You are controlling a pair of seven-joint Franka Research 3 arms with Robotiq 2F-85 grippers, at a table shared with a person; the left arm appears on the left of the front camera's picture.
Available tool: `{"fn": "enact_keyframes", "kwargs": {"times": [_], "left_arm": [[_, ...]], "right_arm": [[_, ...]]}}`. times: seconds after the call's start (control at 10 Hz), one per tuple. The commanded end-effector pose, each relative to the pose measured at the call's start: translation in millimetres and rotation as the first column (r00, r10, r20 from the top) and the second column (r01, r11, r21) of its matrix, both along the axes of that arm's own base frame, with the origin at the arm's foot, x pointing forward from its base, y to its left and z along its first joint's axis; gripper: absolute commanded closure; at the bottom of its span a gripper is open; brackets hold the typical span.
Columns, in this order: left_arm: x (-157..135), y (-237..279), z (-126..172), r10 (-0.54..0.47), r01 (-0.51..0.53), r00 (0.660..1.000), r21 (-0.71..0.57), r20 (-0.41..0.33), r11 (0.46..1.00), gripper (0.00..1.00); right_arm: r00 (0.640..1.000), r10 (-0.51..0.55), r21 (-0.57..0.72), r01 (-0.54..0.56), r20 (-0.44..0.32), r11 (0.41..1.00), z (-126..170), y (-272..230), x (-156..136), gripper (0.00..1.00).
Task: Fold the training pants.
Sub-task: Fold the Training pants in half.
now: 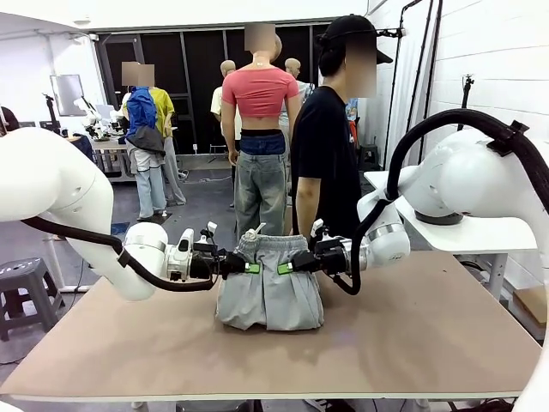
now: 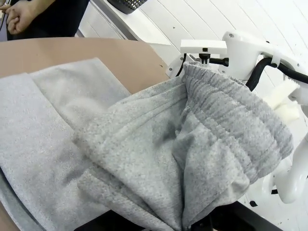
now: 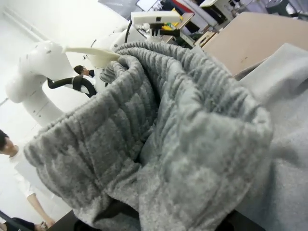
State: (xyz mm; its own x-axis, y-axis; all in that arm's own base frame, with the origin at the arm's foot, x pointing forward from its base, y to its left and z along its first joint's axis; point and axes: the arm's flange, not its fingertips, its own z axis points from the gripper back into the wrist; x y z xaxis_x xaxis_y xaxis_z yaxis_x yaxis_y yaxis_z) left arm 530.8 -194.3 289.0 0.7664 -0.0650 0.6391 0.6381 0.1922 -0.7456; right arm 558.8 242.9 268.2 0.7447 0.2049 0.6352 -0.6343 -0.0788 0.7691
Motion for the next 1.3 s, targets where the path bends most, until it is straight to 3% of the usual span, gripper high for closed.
{"fn": "enact_keyframes", "kwargs": {"times": [0.0,0.3,0.7,1.2], "left_arm": [[19.1,6.4,12.5,0.034,-0.035,0.999,0.016,0.014,0.999,1.00],[38.6,10.4,15.7,0.084,-0.084,0.996,0.029,-0.002,0.996,1.00],[63.1,16.0,-5.4,0.136,-0.134,0.988,0.037,-0.067,0.990,1.00],[84.5,17.5,-16.4,0.136,-0.136,0.991,-0.022,0.005,0.991,1.00]], "right_arm": [[1.000,-0.022,-0.022,0.022,-0.013,1.000,6.0,5.4,27.1,1.00],[0.998,-0.045,-0.041,0.043,-0.048,0.998,7.4,9.5,49.4,1.00],[0.991,-0.083,-0.081,0.075,-0.105,0.994,-12.7,12.1,74.8,1.00],[0.985,-0.148,-0.104,0.139,-0.090,0.985,-21.2,7.5,94.1,1.00]]}}
